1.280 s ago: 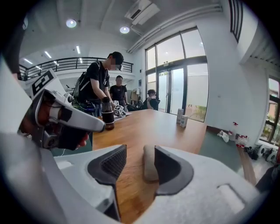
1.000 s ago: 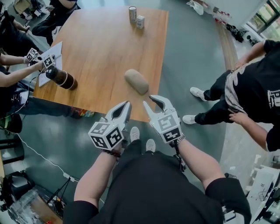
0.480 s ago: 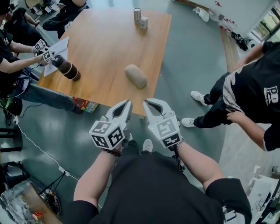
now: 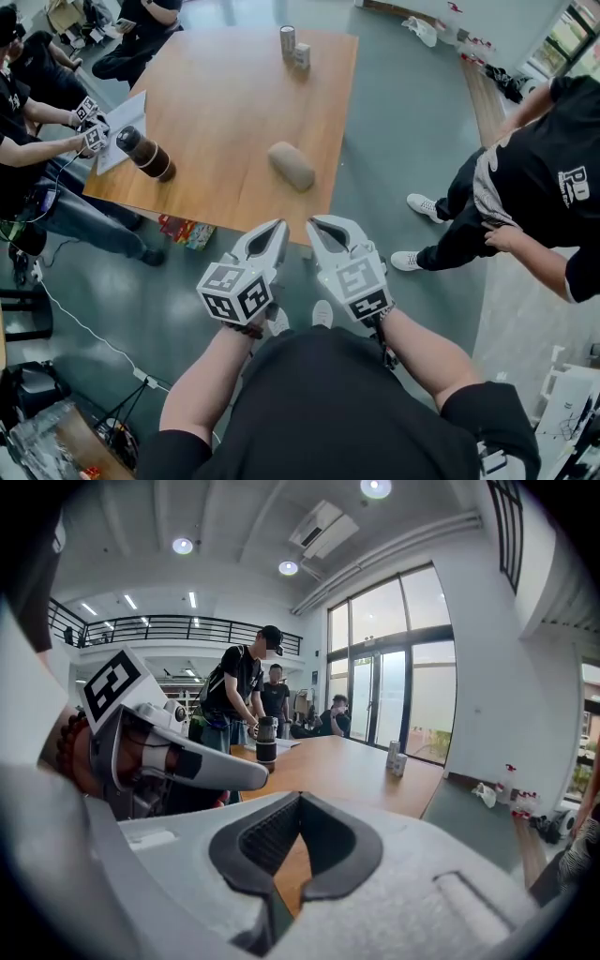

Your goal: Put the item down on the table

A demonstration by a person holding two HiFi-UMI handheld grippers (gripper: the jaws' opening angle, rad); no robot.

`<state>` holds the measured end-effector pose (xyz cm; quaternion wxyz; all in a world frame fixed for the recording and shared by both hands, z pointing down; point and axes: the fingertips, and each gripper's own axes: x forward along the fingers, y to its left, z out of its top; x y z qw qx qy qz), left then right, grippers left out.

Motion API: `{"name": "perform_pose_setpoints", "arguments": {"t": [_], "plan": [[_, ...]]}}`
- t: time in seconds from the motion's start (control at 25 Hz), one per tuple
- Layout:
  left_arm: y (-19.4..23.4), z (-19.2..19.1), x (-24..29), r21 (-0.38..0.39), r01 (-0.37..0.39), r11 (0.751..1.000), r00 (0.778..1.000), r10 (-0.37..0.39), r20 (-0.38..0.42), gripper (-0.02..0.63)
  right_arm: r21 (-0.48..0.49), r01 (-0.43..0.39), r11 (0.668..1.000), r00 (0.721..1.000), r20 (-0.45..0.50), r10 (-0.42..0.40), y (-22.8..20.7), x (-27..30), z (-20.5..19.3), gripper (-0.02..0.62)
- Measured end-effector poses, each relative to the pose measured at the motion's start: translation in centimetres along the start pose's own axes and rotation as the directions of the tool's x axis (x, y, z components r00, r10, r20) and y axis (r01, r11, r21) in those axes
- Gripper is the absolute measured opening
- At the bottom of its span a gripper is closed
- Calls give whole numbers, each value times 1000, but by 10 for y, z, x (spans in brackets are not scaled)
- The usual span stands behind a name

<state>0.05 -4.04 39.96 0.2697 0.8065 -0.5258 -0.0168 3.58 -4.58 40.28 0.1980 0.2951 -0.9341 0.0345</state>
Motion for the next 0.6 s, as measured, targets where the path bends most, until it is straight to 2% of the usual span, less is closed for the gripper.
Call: {"name": "perform_pose_setpoints", "arguments": {"t": [0.6], "plan": [[5, -5, -22, 3, 48, 999, 999, -48, -19, 10, 19, 60, 998, 998, -6, -60, 22, -4, 3, -8]]}}
